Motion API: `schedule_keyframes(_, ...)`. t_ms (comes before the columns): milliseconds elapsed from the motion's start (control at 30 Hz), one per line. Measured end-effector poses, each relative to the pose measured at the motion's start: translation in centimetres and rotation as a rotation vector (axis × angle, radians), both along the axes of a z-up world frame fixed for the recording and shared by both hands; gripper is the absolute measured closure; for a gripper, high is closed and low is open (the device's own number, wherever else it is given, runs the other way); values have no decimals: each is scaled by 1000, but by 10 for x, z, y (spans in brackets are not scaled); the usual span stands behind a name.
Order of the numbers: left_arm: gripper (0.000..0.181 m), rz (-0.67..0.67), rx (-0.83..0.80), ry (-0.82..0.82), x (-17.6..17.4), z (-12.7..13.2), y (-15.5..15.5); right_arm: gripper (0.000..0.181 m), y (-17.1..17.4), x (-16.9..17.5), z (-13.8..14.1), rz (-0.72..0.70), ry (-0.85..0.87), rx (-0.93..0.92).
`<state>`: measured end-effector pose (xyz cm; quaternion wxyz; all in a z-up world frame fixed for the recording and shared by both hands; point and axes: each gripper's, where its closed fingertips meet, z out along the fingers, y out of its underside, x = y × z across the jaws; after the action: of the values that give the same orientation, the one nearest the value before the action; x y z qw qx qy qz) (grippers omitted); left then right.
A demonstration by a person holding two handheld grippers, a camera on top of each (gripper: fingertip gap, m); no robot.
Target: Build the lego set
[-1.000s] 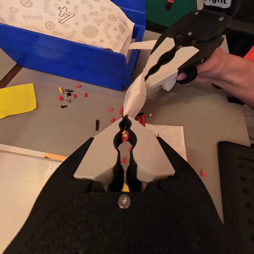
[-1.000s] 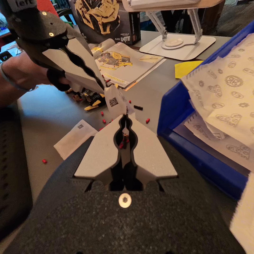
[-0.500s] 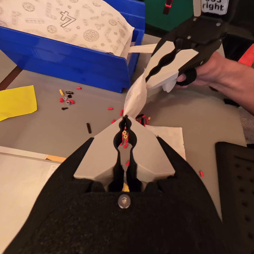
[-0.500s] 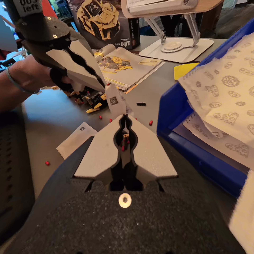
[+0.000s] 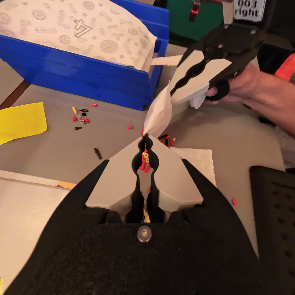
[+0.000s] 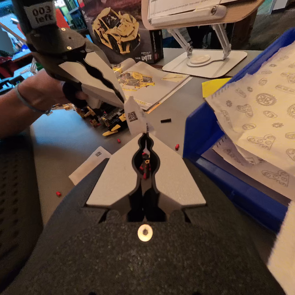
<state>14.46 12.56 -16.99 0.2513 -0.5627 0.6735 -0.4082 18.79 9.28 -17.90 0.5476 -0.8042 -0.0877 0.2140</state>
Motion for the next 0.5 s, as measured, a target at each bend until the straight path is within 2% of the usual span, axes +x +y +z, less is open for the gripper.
schedule_keyframes(100, 181, 0, 15, -4, 2, 0, -1, 181, 2, -9, -1, 18, -22, -7)
schedule_keyframes(267, 181, -4, -124, -49, -2, 16, 9, 181, -2, 1, 15, 7, 160, 26)
schedule_keyframes(300, 178, -13, -147, -61, -3, 20, 10, 181, -1, 1, 17, 3, 189, 19)
schedule_keyframes(367, 154, 23, -201, -101, -5, 32, 24, 181, 0, 12, 25, -61, 289, 32)
schedule_keyframes(433, 154, 62, -238, -131, -12, 41, 39, 181, -1, 24, 25, -135, 349, 17)
schedule_keyframes(500, 154, 71, -242, -122, -17, 40, 43, 181, -2, 15, 14, -120, 281, -23)
